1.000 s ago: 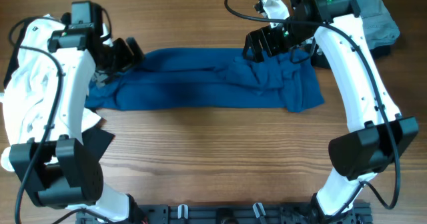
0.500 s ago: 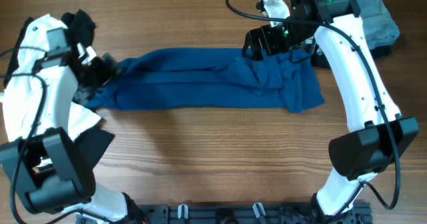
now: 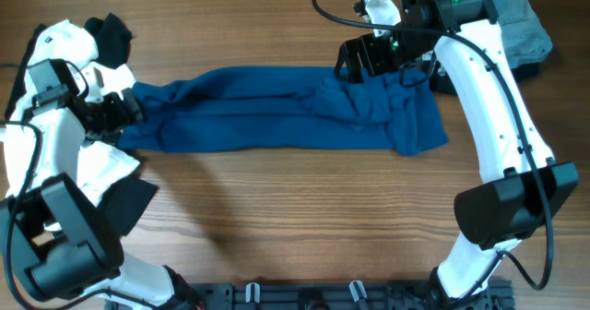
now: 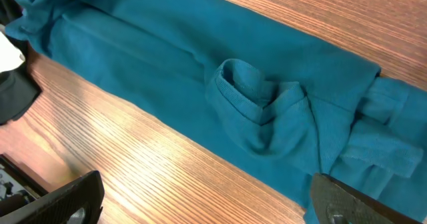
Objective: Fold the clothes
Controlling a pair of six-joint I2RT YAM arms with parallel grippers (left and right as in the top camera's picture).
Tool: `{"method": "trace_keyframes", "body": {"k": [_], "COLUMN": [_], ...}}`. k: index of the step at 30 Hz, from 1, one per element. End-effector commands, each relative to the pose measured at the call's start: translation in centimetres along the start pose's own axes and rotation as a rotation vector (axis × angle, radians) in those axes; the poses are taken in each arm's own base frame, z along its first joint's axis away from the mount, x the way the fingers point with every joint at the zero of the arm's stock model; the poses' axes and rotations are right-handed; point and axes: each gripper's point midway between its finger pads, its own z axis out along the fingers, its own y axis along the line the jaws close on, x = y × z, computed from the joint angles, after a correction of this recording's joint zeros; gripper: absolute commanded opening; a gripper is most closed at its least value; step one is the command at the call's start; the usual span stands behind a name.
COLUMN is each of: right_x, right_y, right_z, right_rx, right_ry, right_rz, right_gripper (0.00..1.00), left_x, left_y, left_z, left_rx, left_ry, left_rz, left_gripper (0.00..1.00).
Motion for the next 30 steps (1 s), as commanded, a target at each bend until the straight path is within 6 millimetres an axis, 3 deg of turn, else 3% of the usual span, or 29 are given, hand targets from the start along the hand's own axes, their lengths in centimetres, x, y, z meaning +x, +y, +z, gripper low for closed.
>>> {"method": "trace_keyframes", "body": {"k": [1, 15, 22, 27, 28, 30], "right_x": [-0.4, -0.2, -0.3, -0.2, -0.2, -0.2], "right_y": [-0.1, -0.1, -0.1, -0.1, -0.1, -0.1], "right_z": [-0.4, -0.4, -0.4, -0.4, -0.4, -0.4], "right_rx": [-0.001, -0.002, -0.002, -0.002, -0.002, -0.002], "right_ry": [-0.019, -0.013, -0.014, -0.013, -0.013, -0.012], "right_rz": [0.010, 0.012, 0.020, 0.020, 0.020, 0.020], "right_gripper": [1.00, 1.00, 1.00, 1.00, 1.00, 0.99], "left_x": [1.7, 3.0, 3.7, 4.9, 5.1, 5.2], "left_y": [-0.5, -1.9, -3.8, -5.3, -5.3, -4.5], "left_z": [2.4, 7.3, 8.0, 8.2, 8.2, 8.4], "left_rx": [0.070, 0.219, 0.251, 0.263, 0.256, 0.199], "left_ry": [0.039, 0.084, 0.105, 0.153, 0.161, 0.174], "left_rz": [0.084, 0.069, 0.104, 0.126, 0.122, 0.067], "left_gripper": [1.00, 1.00, 0.94, 0.68, 0.61, 0.35]}}
